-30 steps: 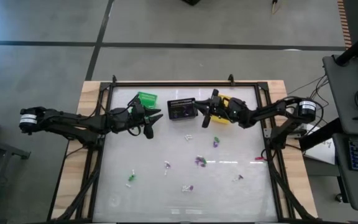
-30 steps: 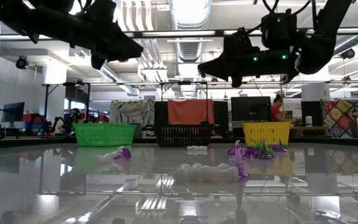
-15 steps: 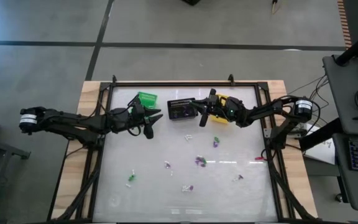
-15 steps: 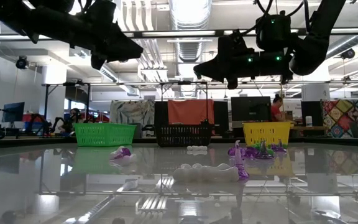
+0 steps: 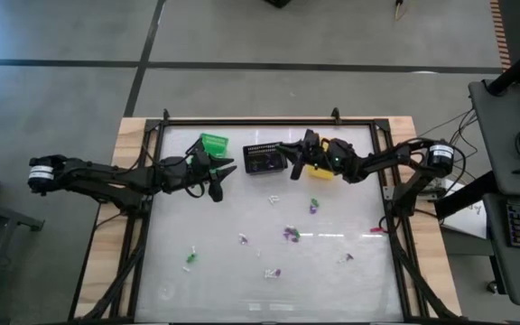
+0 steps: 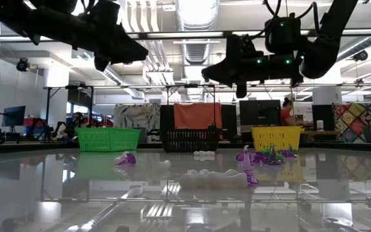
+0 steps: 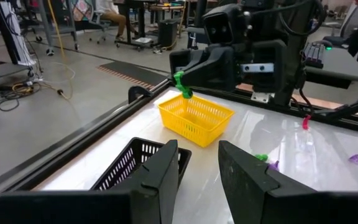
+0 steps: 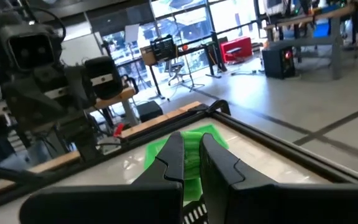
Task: Sort Halloween decoration
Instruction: Put the green skeleton toy into the yellow basket
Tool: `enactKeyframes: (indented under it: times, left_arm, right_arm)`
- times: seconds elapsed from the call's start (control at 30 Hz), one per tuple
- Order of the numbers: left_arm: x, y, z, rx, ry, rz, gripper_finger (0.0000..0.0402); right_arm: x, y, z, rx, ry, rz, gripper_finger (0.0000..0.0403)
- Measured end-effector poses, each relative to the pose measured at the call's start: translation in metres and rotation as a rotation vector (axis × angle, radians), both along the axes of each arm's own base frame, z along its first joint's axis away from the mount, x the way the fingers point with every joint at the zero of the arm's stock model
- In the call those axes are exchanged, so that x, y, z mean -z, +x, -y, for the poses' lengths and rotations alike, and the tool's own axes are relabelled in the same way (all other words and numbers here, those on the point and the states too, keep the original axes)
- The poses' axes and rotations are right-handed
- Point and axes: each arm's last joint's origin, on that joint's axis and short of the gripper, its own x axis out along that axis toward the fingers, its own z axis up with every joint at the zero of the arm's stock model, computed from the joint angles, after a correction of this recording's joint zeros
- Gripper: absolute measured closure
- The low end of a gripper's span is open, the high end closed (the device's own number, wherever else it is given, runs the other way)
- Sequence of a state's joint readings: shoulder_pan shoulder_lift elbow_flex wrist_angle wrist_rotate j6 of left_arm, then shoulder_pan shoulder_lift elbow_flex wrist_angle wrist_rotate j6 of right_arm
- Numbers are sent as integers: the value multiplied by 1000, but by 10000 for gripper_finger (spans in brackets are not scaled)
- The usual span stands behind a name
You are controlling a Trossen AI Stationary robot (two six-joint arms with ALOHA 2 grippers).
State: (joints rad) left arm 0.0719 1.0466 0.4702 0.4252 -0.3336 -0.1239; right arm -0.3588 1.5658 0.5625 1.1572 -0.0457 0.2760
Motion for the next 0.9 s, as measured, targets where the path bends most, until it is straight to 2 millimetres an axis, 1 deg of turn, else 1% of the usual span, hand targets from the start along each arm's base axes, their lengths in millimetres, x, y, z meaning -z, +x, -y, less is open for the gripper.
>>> enactKeyframes:
  times: [0.23,0.33,0.4,0.47,0.53,0.63,0.77,0.83,0.9]
  left_arm:
    - [0,0,0,7,50,-21,303]
    - [0,0,0,10,73,-31,303]
    - [0,0,-1,-10,97,-42,303]
    - [0,-1,-2,-49,119,-52,303]
    - [0,-2,-3,-100,142,-64,303]
    - [0,-3,-5,-161,194,-93,303]
    - [-2,-4,-10,-221,260,-134,303]
    - [-5,-4,-14,-248,274,-135,303]
    - [-10,-4,-18,-266,282,-128,303]
  right_arm:
    - [0,-3,9,17,19,6,390]
    - [2,-4,11,87,54,-9,390]
    - [7,-1,14,152,82,-86,390]
    - [12,4,18,198,115,-206,390]
    - [13,10,21,227,128,-330,390]
    - [5,20,26,229,102,-458,390]
    - [-15,31,31,219,20,-459,390]
    - [-22,36,34,218,-18,-460,390]
    - [-25,37,37,219,-16,-521,390]
